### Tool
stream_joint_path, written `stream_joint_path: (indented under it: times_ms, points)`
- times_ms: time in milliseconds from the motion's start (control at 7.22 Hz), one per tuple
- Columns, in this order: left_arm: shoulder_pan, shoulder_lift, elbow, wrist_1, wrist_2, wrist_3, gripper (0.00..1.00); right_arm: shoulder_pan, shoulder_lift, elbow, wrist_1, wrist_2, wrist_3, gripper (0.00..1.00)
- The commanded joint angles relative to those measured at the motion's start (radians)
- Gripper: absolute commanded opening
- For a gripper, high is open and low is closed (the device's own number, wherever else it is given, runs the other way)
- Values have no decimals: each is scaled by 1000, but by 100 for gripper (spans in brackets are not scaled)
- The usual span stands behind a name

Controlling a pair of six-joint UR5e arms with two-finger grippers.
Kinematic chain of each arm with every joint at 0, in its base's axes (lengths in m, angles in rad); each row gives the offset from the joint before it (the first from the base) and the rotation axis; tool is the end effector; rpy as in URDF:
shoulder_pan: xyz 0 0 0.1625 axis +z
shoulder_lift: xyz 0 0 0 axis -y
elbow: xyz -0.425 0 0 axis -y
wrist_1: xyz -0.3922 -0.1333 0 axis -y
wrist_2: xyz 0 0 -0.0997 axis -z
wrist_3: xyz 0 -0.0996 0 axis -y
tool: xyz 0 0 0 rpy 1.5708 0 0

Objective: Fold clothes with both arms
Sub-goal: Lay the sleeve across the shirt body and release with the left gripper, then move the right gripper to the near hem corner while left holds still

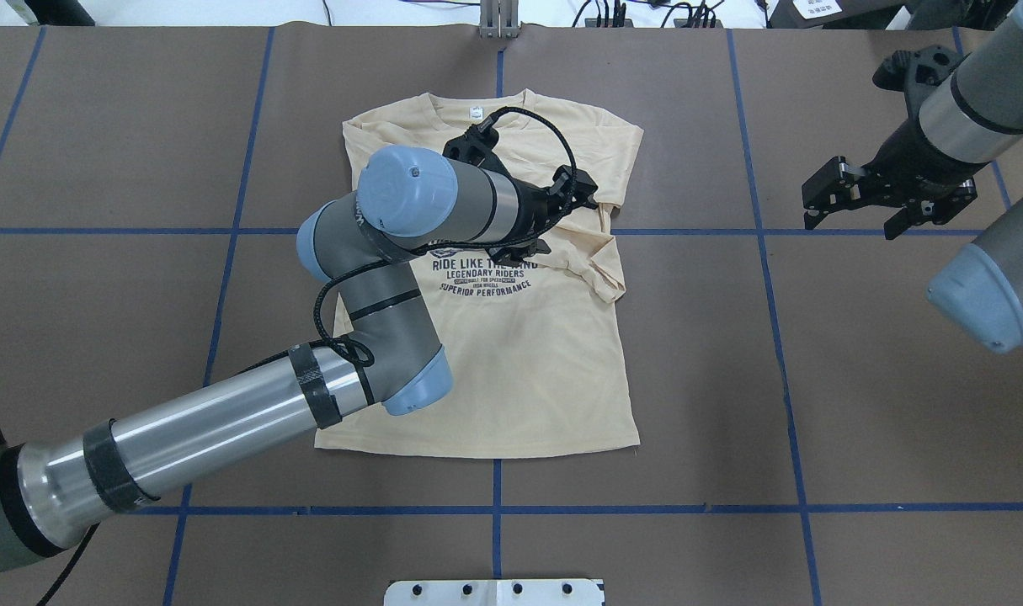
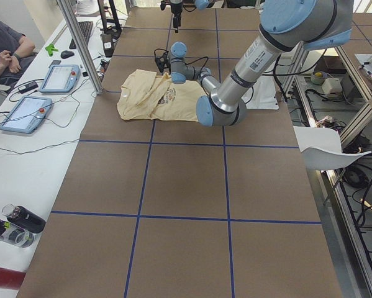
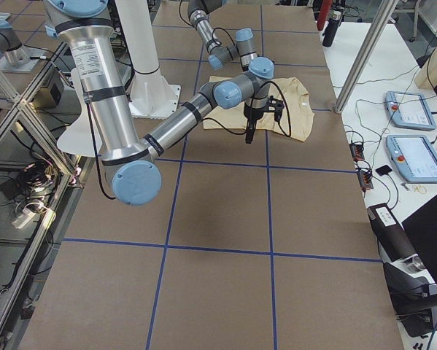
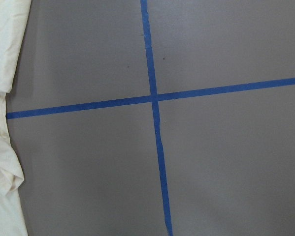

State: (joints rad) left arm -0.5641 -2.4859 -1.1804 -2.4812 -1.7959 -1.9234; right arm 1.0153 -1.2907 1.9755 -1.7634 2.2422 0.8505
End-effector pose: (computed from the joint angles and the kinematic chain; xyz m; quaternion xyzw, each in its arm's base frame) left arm 0.6048 -0.5141 0.1395 -0.0152 0.6587 -0.2650 0.7041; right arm -0.2273 -0.5015 0.3445 -0.0311 -0.3925 0.0552 0.9176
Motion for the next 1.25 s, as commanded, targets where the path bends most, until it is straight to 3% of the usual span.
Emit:
stream_joint_path:
  times_ms: [0,277,416,693,831,1109]
  points:
    - [-42,120,-113,2,-11,52,100,-15,20,3,5,5,12,100]
    - [-82,342,-346,42,-80,110,100,-67,28,17,43,13,24,100]
    - [-85,414,-437,83,-82,168,100,-114,13,17,159,11,167,100]
    - [-91,511,-539,117,-85,214,100,-231,-98,17,492,-30,426,100]
    - [-89,548,-570,114,-85,215,100,-297,-146,20,575,-89,493,100]
    - [-91,551,-585,114,-83,215,100,-461,-165,23,601,-244,599,100]
